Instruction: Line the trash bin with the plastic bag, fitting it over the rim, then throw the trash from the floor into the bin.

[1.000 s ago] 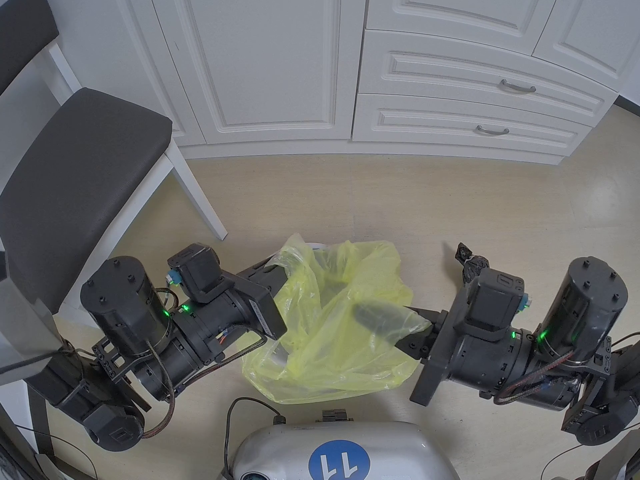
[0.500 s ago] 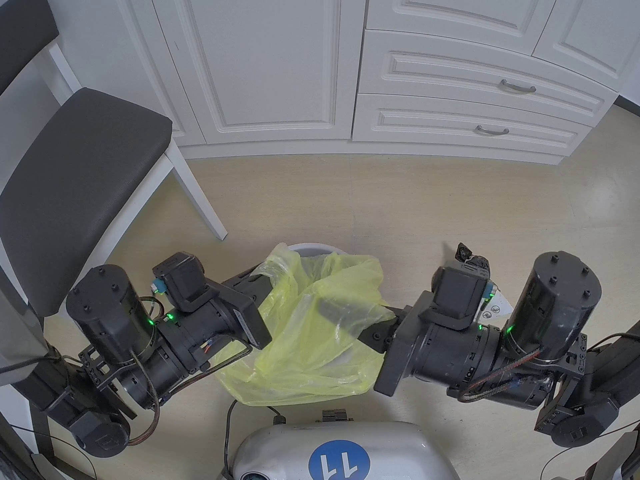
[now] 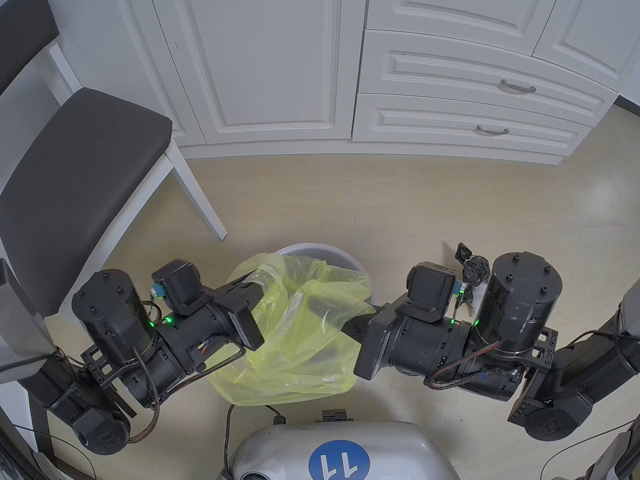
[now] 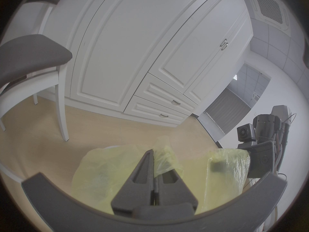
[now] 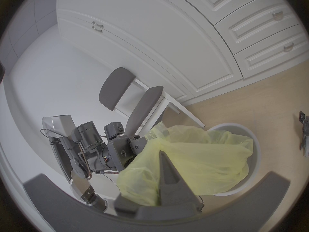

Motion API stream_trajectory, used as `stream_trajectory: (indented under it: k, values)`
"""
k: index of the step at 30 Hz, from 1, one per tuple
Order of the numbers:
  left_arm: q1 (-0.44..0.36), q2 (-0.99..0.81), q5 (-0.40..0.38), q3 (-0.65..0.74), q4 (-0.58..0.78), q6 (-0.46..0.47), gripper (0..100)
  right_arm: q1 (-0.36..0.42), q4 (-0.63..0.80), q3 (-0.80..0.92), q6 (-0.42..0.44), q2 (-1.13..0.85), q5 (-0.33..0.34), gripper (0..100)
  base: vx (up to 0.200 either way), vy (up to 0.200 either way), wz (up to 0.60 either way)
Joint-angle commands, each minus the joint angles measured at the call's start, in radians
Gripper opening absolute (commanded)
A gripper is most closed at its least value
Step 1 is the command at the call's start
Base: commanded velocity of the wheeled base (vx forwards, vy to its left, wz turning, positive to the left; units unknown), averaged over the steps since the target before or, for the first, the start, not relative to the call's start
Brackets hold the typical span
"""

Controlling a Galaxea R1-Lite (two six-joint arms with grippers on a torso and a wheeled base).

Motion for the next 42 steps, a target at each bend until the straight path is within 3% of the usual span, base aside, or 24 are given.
stream_trajectory:
  k: [1, 7, 11, 14, 24, 32, 39, 42]
  values:
    - [0.005, 0.074, -0.001, -0.048, -0.001, -0.003, 0, -0.041, 0.000, -0.002, 0.000, 0.013, 0.026, 0, 0.000, 0.000, 0.00]
    - [0.036, 0.154, 0.002, -0.117, 0.000, -0.004, 0, -0.108, -0.001, -0.049, 0.025, 0.122, 0.071, 0, 0.000, 0.000, 0.00]
    - [0.074, 0.196, 0.001, -0.138, -0.001, -0.016, 0, -0.122, -0.031, -0.108, 0.155, 0.215, 0.094, 0, 0.000, 0.000, 0.00]
    - [0.093, 0.232, 0.002, -0.167, -0.001, -0.069, 0, -0.148, -0.074, -0.134, 0.190, 0.280, 0.103, 0, 0.000, 0.000, 0.00]
    - [0.117, 0.305, 0.005, -0.287, 0.000, -0.105, 0, -0.213, -0.150, -0.197, 0.197, 0.421, 0.103, 0, 0.000, 0.000, 0.00]
    - [0.093, 0.361, 0.010, -0.413, 0.005, -0.118, 0, -0.300, -0.133, -0.192, 0.186, 0.358, 0.129, 0, 0.000, 0.000, 0.00]
    - [0.117, 0.392, 0.111, -0.463, 0.003, -0.124, 0, -0.364, -0.107, -0.164, 0.167, 0.275, 0.136, 0, 0.000, 0.000, 0.00]
    - [0.153, 0.378, 0.134, -0.456, 0.005, -0.124, 0, -0.374, -0.080, -0.155, 0.104, 0.254, 0.135, 0, 0.000, 0.000, 0.00]
